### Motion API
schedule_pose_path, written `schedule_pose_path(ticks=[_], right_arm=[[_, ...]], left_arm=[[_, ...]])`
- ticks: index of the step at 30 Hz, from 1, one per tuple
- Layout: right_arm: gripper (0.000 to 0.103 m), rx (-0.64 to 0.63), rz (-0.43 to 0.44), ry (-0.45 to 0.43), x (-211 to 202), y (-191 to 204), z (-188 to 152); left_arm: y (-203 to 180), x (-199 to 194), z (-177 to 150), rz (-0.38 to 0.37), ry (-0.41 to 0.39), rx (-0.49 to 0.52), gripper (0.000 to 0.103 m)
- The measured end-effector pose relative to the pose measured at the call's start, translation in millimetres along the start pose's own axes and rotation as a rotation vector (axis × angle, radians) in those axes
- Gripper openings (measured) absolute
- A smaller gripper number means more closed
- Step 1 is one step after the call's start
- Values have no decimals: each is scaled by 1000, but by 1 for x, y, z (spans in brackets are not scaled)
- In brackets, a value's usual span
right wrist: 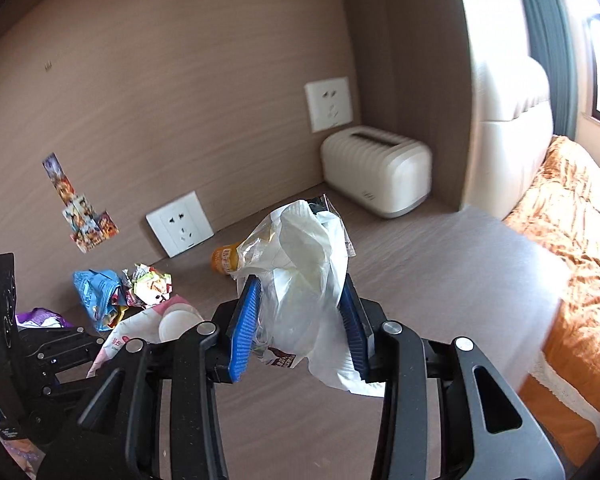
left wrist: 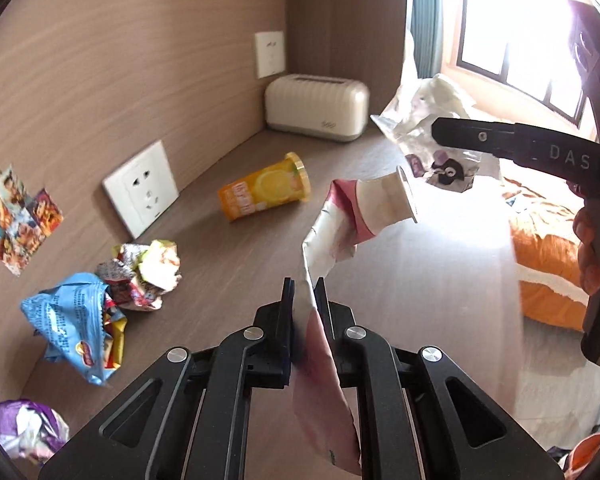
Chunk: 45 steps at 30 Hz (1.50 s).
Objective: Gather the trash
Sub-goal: 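Carry paper strip and tissue over the white bin and open both tools to drop them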
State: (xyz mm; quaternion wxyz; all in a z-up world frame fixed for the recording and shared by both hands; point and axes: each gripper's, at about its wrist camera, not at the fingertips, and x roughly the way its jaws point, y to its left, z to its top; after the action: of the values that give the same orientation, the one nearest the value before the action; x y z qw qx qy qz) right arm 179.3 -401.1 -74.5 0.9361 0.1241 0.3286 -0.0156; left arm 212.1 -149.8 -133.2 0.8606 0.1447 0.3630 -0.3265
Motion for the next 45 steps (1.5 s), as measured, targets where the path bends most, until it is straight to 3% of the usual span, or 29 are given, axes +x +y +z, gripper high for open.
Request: schedule_pose_path(ticks=[7, 15, 25, 35, 45], right_arm=[[41, 38, -51, -40, -65, -43, -11], [41, 96, -134, -52, -137, -106, -40], [41, 182, -226, -21, -189, -178, -89], [41, 244, -267, 63, -183, -229, -142], [41, 297, -272, 174, -125, -271, -208]], left_arm=[[-64, -11, 12, -60, -9, 30, 9], [-164, -8, 20, -180, 7, 125, 9], [-277, 13, 4, -320, 76, 267, 9], [-354, 52, -39, -406, 180, 400, 9], [-393, 129, -97, -467, 298, 499, 9]])
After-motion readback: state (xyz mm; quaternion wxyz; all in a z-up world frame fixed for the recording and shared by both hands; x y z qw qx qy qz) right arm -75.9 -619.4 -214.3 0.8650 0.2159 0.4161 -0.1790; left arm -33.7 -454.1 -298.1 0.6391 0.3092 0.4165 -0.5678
